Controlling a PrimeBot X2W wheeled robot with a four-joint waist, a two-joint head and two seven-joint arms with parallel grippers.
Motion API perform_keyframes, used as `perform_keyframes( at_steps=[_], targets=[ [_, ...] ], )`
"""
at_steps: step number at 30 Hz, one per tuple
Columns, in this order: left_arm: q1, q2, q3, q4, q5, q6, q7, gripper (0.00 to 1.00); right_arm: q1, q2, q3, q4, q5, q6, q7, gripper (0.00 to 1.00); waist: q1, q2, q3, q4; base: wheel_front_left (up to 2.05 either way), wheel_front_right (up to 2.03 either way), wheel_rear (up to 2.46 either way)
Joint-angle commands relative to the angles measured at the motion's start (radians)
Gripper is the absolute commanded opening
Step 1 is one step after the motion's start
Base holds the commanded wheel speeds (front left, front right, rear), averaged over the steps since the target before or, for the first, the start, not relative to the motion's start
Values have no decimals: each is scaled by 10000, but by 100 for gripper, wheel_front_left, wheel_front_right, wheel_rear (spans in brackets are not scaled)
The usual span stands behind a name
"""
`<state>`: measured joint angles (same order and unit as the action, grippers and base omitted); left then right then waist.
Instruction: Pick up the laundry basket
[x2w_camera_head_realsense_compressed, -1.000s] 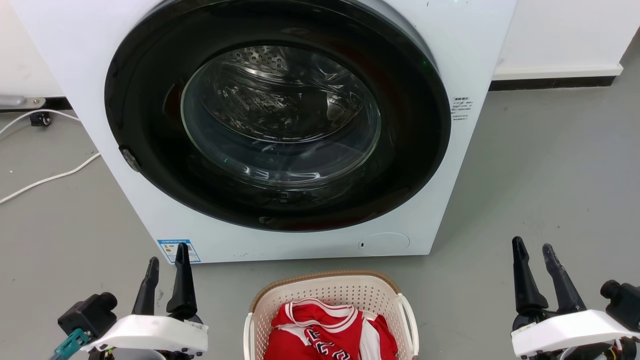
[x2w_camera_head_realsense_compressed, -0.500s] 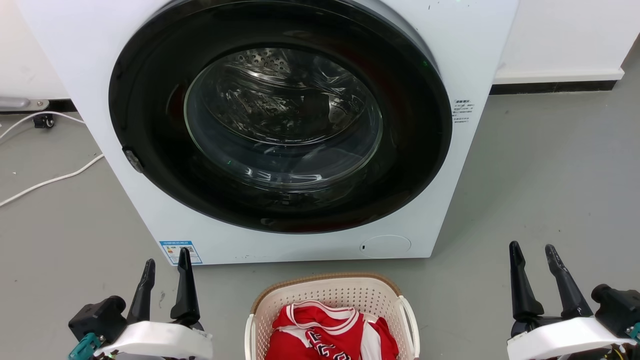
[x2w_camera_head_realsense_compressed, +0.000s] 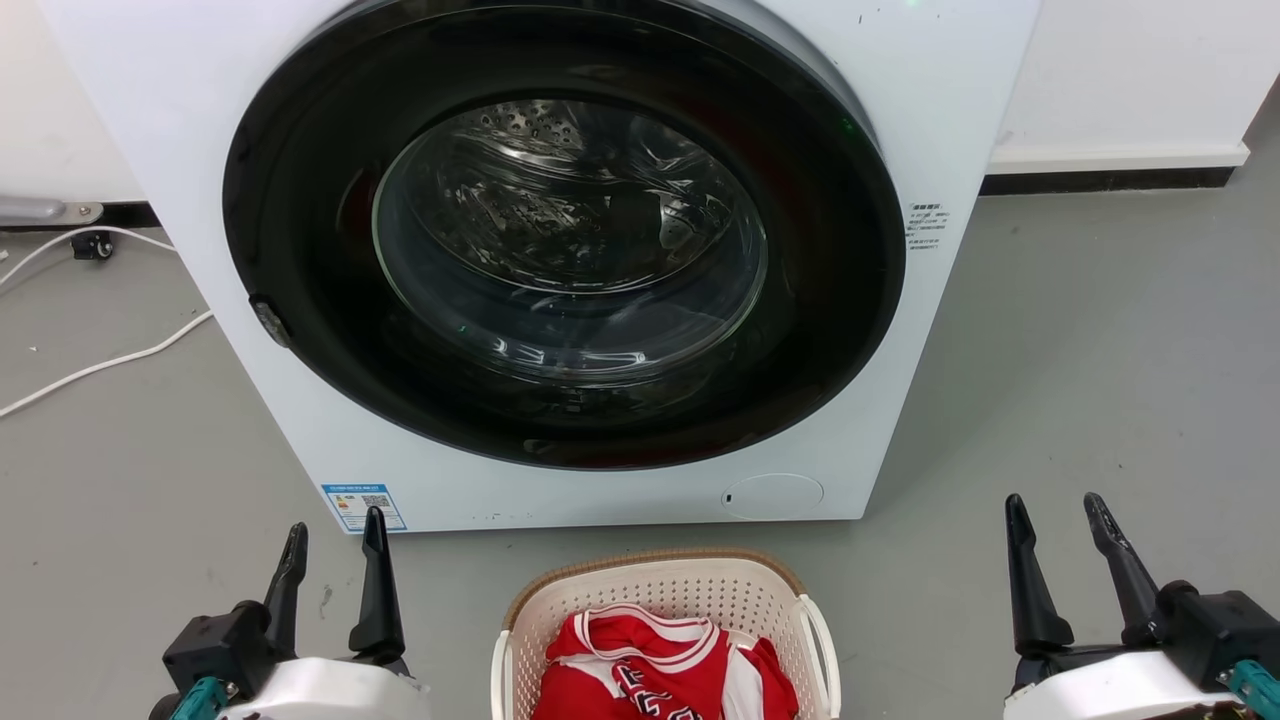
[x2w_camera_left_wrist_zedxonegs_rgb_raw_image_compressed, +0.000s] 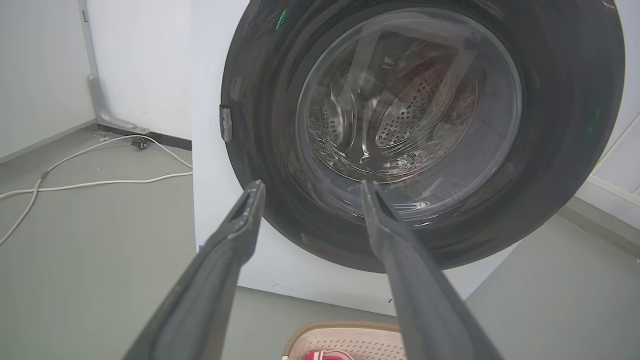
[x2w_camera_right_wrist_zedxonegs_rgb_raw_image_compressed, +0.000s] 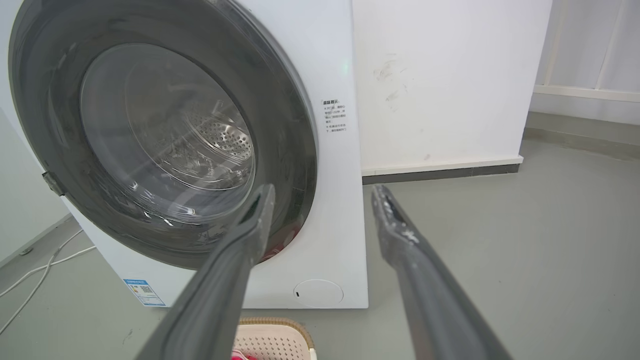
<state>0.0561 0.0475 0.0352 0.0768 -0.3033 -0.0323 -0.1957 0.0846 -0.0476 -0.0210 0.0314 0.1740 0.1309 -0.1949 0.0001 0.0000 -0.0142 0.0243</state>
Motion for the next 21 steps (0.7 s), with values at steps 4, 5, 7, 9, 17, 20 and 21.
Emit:
perform_keyframes(
  at_steps=[4,5,7,9,17,20,21],
  targets=[
    [59,36,-23,-109,490,52,-136,100,115,-42,43,-172,-494,-3,-142,100,-1,0,-1,23,0,0,0],
    [70,36,-30,-112,586,55,-154,100,133,-42,52,-186,-602,-2,-169,100,-1,0,-4,30,0,0,0],
    [91,37,-38,-120,770,66,-204,100,166,-42,64,-205,-804,-3,-208,100,-1,0,-12,39,0,0,0],
    [119,38,-49,-123,956,60,-232,100,179,-43,69,-225,-992,-3,-249,100,-1,0,-18,47,0,0,0],
    [216,39,-107,-115,1655,180,-401,100,264,-43,82,-302,-1718,-3,-403,100,-1,0,-48,71,0,0,0],
    [217,40,-106,-96,1910,217,-460,100,301,-43,79,-328,-1992,-3,-466,100,-1,0,-50,90,0,0,0],
    [224,41,-106,-88,2000,226,-472,100,318,-43,73,-328,-2072,-3,-478,100,-1,0,-52,94,0,0,0]
  ],
)
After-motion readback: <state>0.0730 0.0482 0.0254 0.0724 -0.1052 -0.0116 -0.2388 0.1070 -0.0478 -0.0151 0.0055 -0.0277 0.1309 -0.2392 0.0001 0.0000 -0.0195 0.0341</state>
